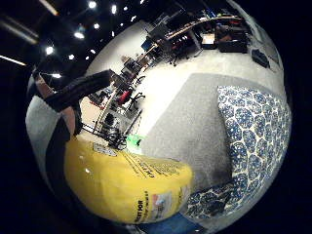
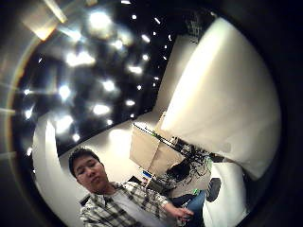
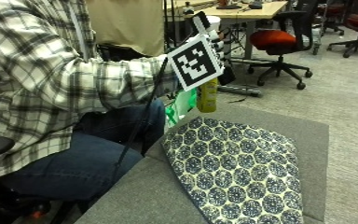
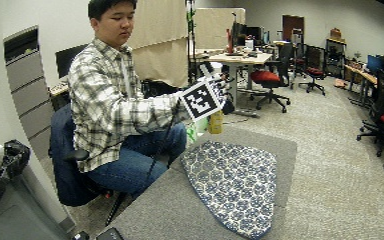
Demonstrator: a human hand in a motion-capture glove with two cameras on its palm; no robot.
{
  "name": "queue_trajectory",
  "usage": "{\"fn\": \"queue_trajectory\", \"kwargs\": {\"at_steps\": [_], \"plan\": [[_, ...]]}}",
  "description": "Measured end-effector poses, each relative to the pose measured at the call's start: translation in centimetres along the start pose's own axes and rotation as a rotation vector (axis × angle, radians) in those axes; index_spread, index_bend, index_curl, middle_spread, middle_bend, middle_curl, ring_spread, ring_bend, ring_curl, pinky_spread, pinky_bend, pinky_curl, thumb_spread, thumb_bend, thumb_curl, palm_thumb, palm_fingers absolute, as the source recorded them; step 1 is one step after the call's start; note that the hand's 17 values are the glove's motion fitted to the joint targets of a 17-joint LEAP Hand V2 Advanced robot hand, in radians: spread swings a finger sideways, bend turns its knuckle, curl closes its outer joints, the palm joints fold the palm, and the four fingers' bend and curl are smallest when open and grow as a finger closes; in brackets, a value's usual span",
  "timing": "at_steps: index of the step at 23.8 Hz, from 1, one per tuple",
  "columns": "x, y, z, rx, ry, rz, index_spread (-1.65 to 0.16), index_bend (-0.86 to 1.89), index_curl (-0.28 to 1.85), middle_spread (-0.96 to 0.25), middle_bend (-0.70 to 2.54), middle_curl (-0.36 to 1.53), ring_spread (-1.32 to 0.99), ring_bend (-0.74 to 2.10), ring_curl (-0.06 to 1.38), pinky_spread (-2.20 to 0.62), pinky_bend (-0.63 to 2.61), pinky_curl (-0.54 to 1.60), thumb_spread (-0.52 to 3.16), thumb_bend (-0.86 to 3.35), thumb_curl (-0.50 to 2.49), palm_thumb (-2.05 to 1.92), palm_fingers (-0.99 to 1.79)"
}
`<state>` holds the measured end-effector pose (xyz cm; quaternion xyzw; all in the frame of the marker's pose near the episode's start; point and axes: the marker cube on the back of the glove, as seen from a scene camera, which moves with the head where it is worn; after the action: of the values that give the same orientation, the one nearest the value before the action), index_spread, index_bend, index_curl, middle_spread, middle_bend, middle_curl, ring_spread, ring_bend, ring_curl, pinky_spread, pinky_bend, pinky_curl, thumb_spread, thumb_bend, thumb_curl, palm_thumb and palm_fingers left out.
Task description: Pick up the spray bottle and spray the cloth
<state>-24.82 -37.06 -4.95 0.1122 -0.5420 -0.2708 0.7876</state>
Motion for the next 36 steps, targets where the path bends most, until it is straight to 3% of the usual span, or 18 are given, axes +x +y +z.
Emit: {"fn": "queue_trajectory", "kwargs": {"at_steps": [17,36], "plan": [[6.0,4.7,2.9,-0.034,-0.002,-0.004,-0.3,0.16,0.53,-0.15,0.47,0.54,-0.2,0.55,0.47,-0.14,0.51,0.38,0.19,-0.03,0.81,1.1,1.19],[7.0,6.4,3.2,-0.104,-0.02,0.058,-0.28,0.04,0.45,-0.14,0.44,0.53,-0.2,0.52,0.47,-0.12,0.53,0.39,0.24,-0.02,0.79,1.12,1.02]]}}
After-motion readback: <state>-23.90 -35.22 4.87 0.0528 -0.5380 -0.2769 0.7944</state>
